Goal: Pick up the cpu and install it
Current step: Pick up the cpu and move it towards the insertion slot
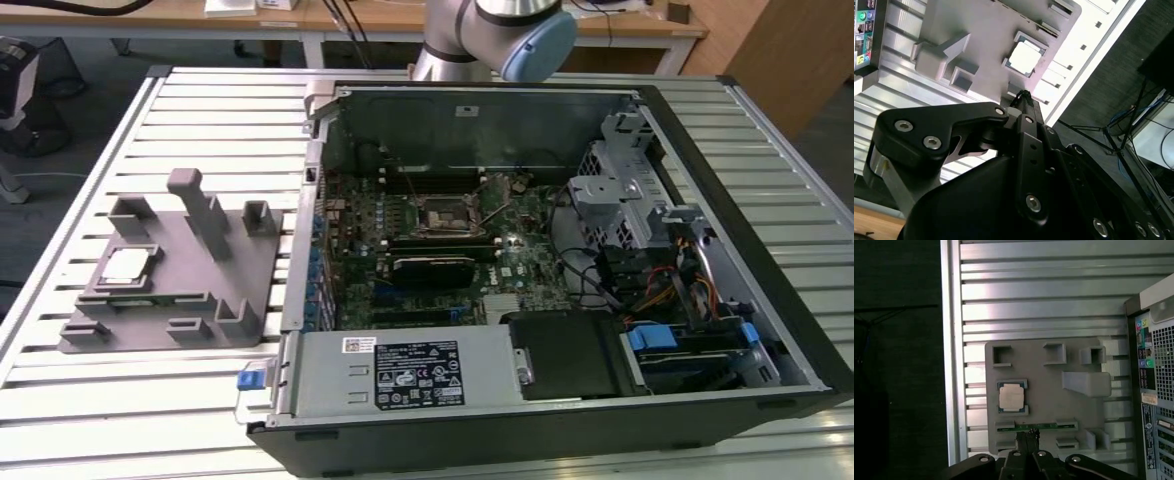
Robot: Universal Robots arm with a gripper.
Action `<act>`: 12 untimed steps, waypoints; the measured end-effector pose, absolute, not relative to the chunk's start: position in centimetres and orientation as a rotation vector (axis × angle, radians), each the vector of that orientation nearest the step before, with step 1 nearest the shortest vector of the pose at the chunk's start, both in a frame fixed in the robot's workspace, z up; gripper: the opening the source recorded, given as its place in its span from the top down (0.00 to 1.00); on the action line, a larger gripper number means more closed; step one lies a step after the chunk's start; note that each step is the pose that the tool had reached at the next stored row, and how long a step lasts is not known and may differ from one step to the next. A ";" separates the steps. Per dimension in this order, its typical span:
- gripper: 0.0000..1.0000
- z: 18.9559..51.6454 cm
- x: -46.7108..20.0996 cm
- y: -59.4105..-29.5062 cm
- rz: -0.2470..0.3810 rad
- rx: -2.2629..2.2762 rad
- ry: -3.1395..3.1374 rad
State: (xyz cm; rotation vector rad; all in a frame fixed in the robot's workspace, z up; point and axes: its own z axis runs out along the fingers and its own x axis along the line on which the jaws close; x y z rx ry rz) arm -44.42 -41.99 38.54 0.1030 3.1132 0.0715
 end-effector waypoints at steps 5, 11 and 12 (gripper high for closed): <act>0.89 38.3 -44.8 -42.0 0.072 0.103 3.113; 0.89 37.7 -44.9 -42.0 0.072 0.103 3.113; 0.89 37.5 -45.0 -42.0 0.071 0.103 3.113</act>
